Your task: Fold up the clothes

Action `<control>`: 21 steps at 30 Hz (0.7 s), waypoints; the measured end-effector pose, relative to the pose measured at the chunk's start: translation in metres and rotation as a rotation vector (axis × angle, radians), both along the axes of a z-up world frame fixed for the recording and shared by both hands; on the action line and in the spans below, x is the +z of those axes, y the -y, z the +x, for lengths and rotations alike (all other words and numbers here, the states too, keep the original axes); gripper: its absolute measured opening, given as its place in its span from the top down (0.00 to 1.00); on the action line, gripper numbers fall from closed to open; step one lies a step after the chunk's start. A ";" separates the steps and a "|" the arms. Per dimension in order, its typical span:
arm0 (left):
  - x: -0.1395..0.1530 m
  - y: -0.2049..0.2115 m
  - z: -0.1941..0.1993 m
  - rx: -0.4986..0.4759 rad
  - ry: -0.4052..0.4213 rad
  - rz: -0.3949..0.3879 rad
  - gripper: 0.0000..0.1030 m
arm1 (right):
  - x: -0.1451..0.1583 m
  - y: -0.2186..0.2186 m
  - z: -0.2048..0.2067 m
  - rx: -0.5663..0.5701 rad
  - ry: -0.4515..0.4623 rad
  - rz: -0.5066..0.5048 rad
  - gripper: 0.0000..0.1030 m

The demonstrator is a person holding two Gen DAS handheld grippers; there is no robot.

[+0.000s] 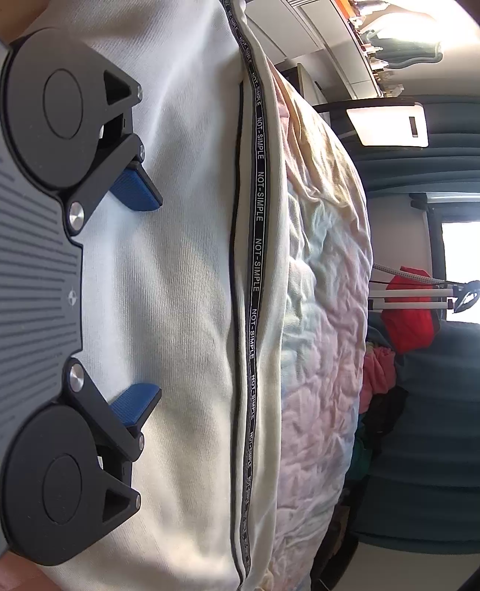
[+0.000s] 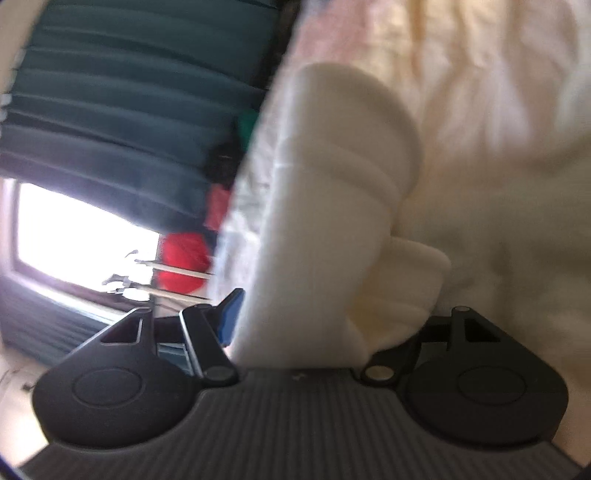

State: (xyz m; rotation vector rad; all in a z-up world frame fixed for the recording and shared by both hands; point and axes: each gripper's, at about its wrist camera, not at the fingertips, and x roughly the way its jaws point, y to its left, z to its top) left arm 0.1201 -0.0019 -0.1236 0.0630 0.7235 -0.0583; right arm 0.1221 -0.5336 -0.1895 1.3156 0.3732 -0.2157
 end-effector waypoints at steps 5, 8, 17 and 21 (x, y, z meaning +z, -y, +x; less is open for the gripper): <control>-0.002 0.003 0.001 0.000 -0.004 0.020 0.02 | 0.005 -0.002 0.004 0.023 -0.046 -0.085 0.42; -0.003 0.004 0.002 -0.002 -0.021 0.025 0.01 | 0.010 -0.005 0.006 0.019 -0.082 -0.141 0.58; -0.002 0.003 0.003 -0.003 -0.034 0.019 0.01 | 0.035 -0.022 0.003 -0.048 -0.150 -0.267 0.83; 0.001 -0.001 0.005 -0.007 -0.047 -0.001 0.01 | 0.070 -0.050 -0.004 -0.095 -0.116 -0.410 0.83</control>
